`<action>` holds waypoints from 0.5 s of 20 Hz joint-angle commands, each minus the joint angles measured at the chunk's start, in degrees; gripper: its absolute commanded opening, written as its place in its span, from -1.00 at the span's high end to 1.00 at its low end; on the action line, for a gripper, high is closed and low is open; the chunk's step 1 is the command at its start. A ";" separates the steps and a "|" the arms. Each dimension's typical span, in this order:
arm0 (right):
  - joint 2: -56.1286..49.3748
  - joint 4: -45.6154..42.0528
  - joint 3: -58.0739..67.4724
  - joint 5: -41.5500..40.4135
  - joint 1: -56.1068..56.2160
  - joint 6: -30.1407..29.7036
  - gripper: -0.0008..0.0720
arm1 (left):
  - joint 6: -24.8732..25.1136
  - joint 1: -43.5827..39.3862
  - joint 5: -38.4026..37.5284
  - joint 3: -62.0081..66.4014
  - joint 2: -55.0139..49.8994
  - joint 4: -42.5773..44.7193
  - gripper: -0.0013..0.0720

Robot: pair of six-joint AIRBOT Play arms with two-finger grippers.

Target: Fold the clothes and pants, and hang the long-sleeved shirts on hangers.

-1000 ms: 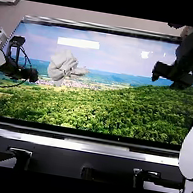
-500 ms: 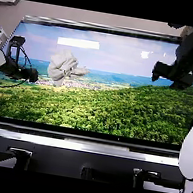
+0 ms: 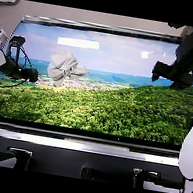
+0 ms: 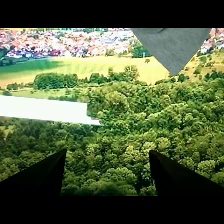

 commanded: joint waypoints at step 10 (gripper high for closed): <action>0.02 0.00 -0.02 4.90 -0.02 0.02 -0.91 | 0.02 -0.04 0.09 -0.02 -0.04 0.00 -0.65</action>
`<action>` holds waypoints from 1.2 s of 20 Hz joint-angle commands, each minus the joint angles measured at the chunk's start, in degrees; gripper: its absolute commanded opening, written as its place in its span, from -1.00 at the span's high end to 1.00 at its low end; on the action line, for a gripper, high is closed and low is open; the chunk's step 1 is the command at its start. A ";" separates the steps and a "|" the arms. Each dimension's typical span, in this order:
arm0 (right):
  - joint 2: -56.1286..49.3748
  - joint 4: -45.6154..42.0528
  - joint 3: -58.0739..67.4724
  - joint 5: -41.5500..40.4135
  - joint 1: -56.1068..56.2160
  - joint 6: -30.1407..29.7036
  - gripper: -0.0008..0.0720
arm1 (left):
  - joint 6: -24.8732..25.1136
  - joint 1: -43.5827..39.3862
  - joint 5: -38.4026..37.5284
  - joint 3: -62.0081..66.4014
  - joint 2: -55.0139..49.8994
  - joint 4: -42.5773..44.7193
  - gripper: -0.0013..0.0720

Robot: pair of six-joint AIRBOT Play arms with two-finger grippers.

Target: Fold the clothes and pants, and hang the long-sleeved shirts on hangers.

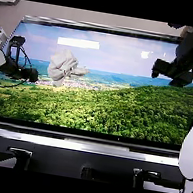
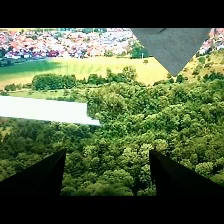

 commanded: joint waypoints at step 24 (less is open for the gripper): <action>0.04 0.02 -0.02 2.23 -0.02 -0.22 -0.91 | -6.93 -0.02 11.17 29.31 -41.46 -4.07 -1.00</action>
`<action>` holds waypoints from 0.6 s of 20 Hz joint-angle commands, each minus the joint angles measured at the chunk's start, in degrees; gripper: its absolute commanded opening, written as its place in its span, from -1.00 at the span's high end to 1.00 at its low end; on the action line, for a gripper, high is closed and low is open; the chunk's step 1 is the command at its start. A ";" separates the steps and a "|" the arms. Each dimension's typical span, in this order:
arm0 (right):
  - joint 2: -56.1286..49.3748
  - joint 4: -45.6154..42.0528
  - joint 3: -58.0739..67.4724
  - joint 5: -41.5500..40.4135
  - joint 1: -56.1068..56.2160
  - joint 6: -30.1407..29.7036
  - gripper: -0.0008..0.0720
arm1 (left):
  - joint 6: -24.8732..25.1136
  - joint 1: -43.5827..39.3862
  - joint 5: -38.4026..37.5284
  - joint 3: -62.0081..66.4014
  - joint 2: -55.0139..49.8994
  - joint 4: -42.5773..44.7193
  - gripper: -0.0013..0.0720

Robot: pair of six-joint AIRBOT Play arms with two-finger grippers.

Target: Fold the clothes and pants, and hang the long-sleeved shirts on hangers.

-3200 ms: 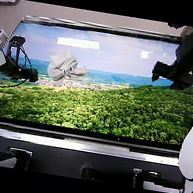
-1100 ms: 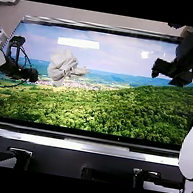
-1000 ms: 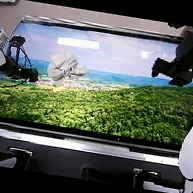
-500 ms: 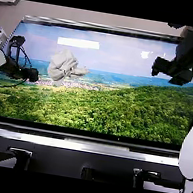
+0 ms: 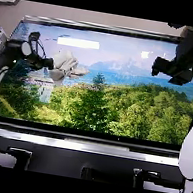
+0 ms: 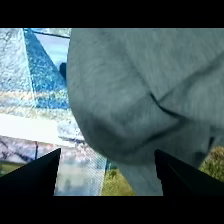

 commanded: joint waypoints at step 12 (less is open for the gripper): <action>0.68 0.15 -0.02 -6.12 -0.02 -5.64 -0.88 | 5.75 -3.82 -22.21 18.12 -11.54 -8.04 0.92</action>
